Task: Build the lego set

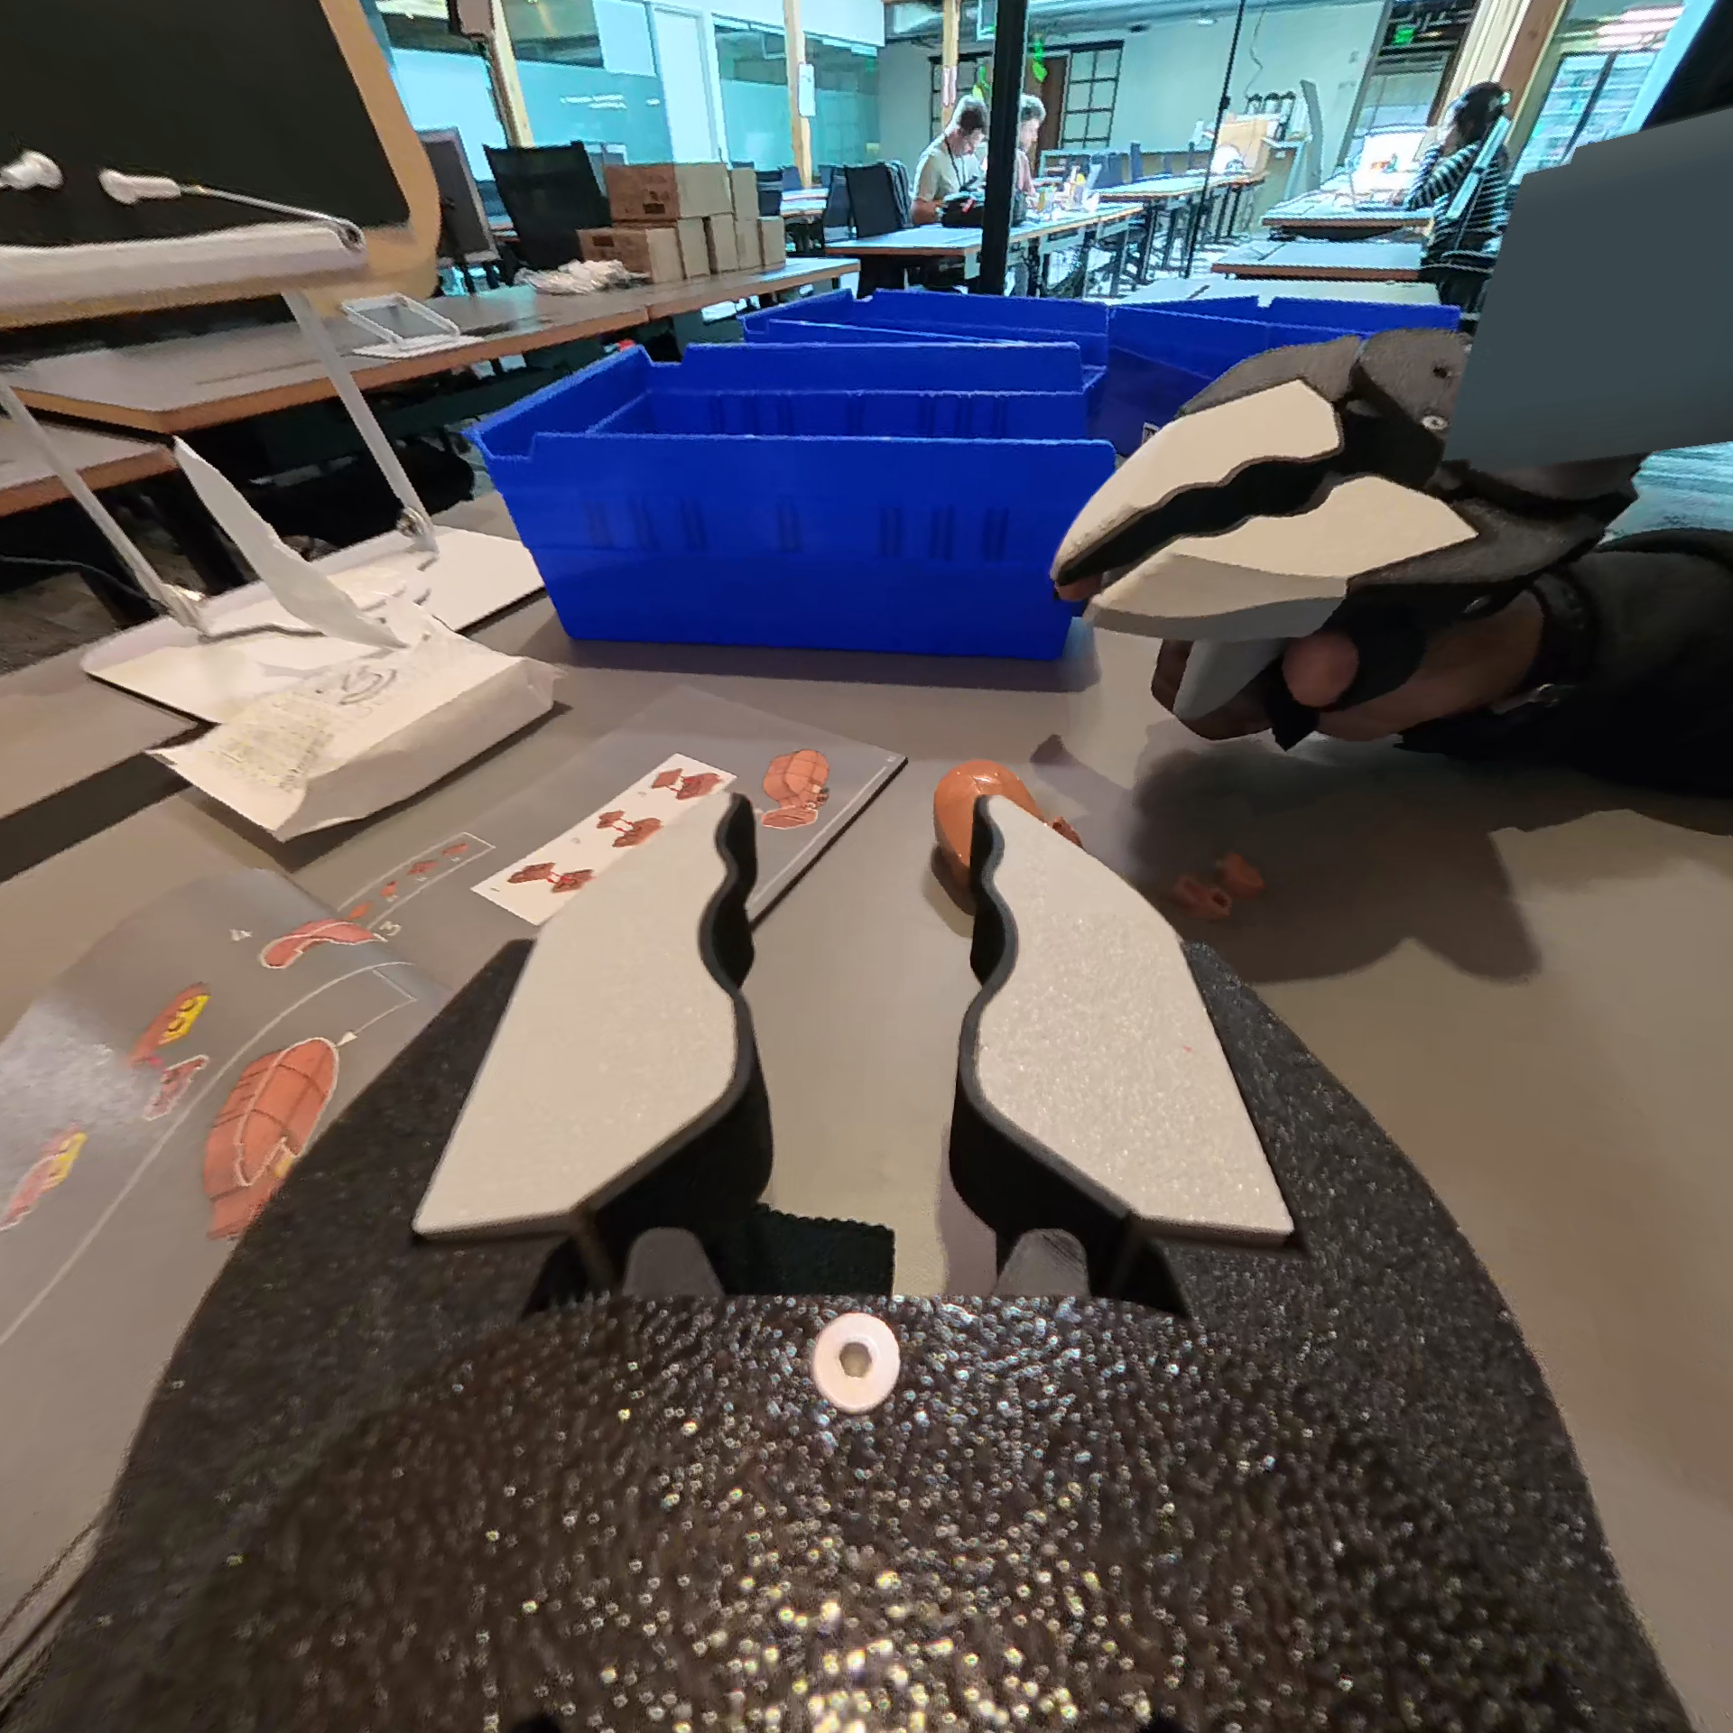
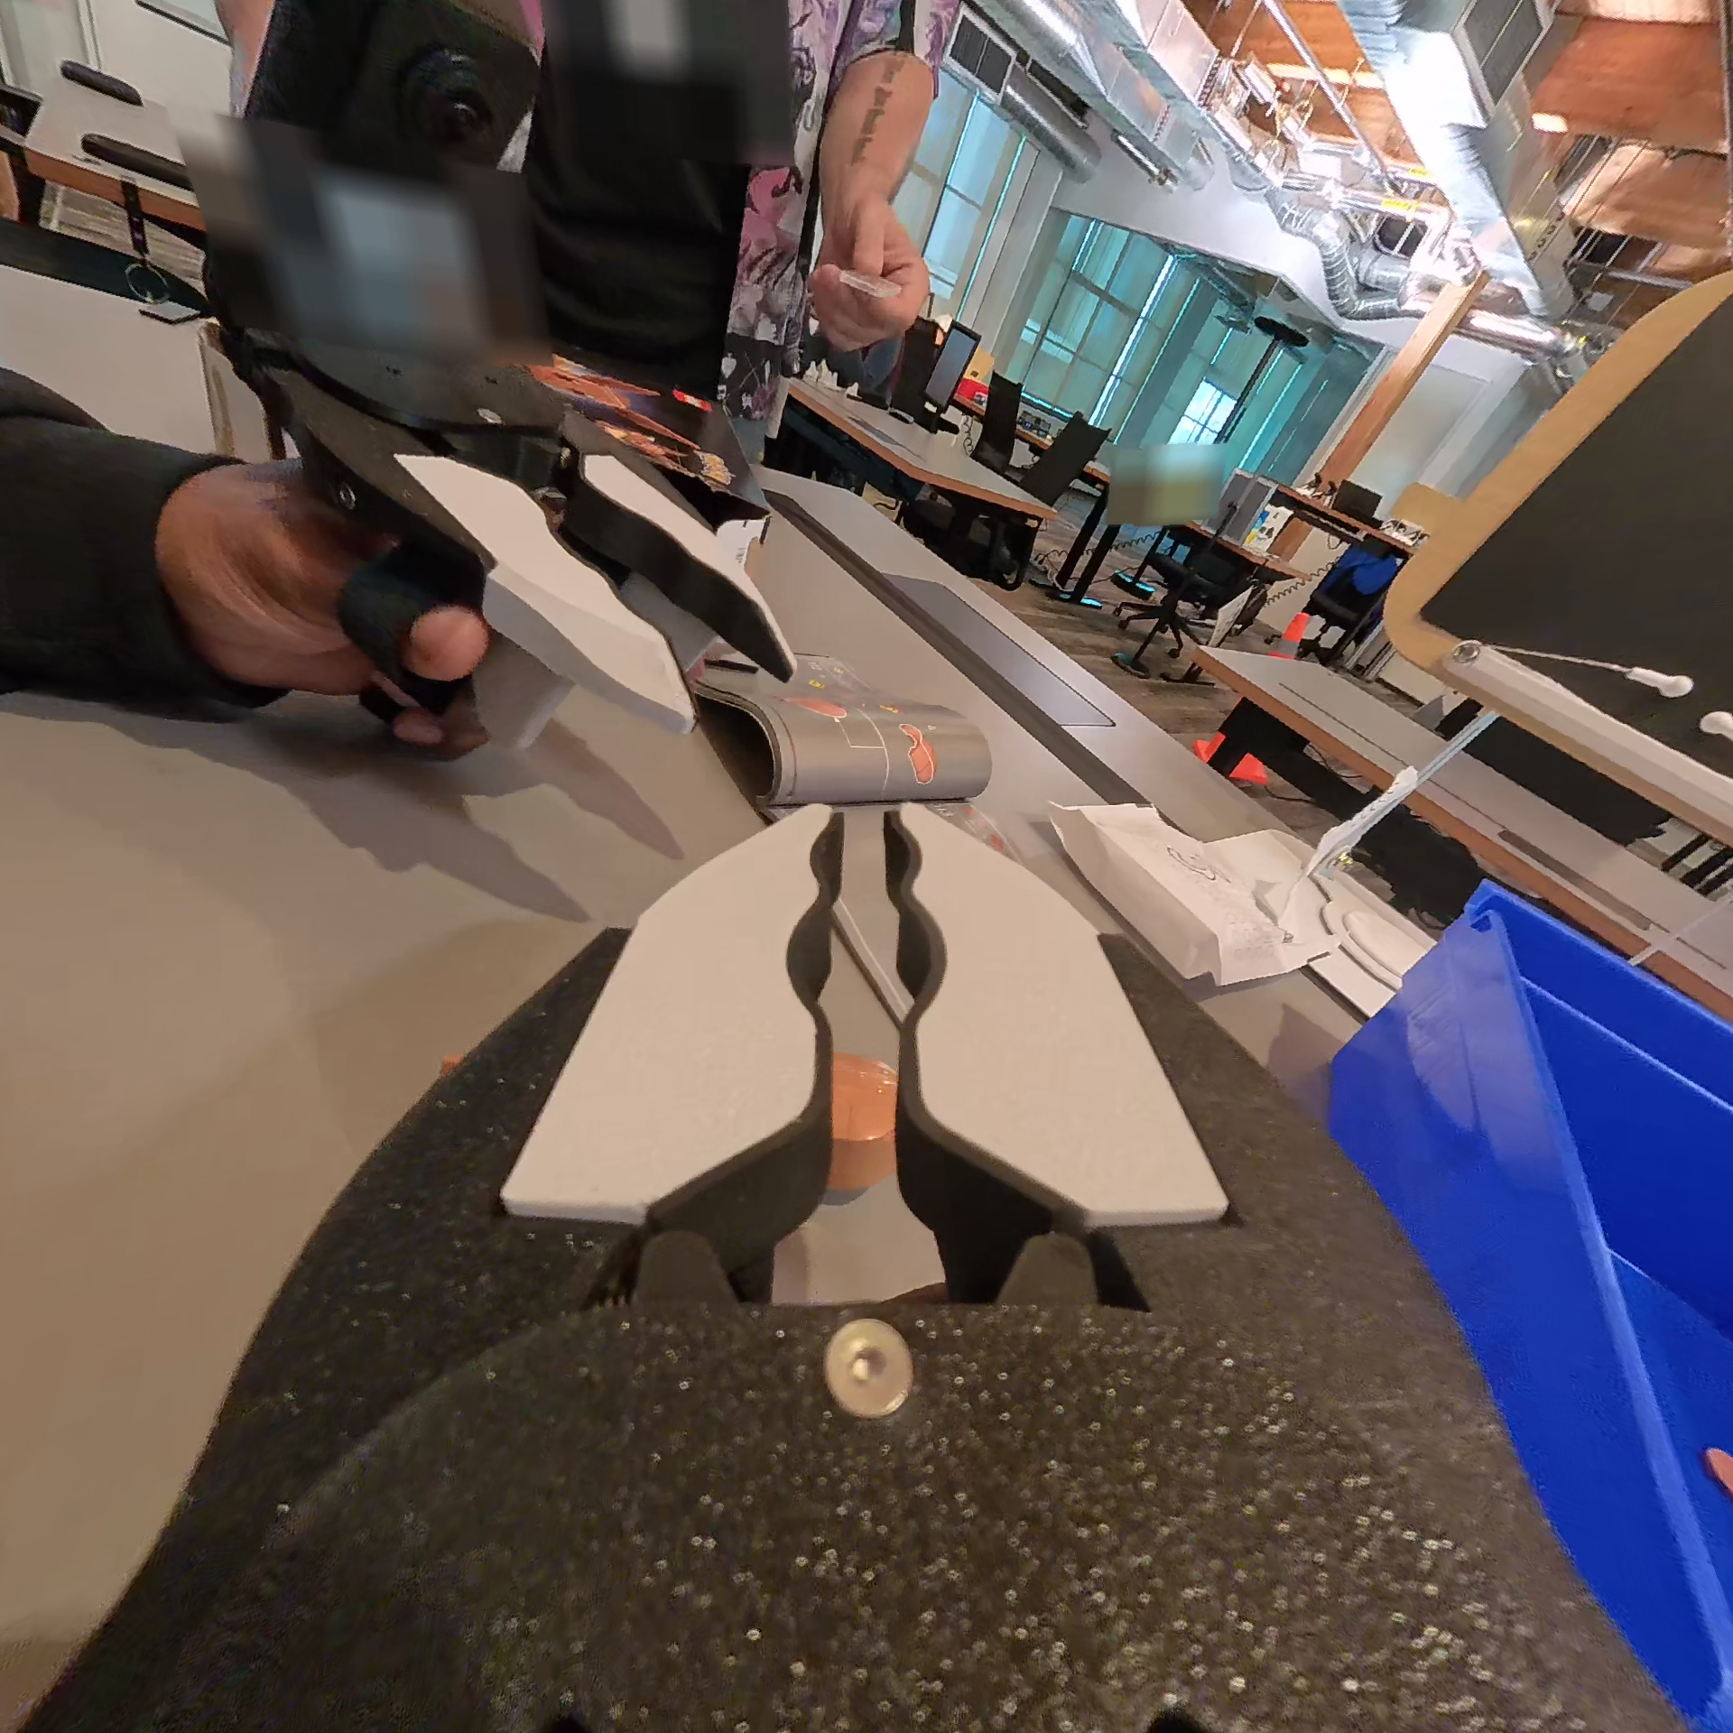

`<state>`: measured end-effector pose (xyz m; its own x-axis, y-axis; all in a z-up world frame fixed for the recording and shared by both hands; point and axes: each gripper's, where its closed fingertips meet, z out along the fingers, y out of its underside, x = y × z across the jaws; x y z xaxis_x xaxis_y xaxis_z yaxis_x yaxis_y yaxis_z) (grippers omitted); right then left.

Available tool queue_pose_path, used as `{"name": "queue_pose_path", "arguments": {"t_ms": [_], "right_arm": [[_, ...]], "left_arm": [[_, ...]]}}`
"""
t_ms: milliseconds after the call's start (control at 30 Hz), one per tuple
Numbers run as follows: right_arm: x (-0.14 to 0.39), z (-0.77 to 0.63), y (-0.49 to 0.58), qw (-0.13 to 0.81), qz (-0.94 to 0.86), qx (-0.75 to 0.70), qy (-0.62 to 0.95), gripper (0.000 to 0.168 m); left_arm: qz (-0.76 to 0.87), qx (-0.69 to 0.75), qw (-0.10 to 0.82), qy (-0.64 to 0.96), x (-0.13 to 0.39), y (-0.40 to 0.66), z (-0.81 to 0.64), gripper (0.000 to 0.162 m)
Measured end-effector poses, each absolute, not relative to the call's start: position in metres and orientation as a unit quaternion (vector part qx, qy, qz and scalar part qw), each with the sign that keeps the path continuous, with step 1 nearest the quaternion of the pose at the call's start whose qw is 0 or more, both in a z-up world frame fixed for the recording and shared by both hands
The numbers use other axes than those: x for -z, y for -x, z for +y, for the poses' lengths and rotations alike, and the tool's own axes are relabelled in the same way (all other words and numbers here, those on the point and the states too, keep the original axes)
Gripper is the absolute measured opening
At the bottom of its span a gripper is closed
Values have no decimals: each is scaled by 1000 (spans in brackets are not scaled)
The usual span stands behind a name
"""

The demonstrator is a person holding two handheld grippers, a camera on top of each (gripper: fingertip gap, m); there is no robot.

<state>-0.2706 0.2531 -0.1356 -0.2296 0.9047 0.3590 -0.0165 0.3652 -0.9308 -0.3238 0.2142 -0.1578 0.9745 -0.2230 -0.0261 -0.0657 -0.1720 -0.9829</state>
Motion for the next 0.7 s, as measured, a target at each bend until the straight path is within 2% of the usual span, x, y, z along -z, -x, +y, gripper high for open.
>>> {"name": "queue_pose_path", "arguments": {"t_ms": [700], "right_arm": [[136,248,269,537,-653,-424,324,7]], "left_arm": [[105,-23,648,754,154,334,215,46]]}}
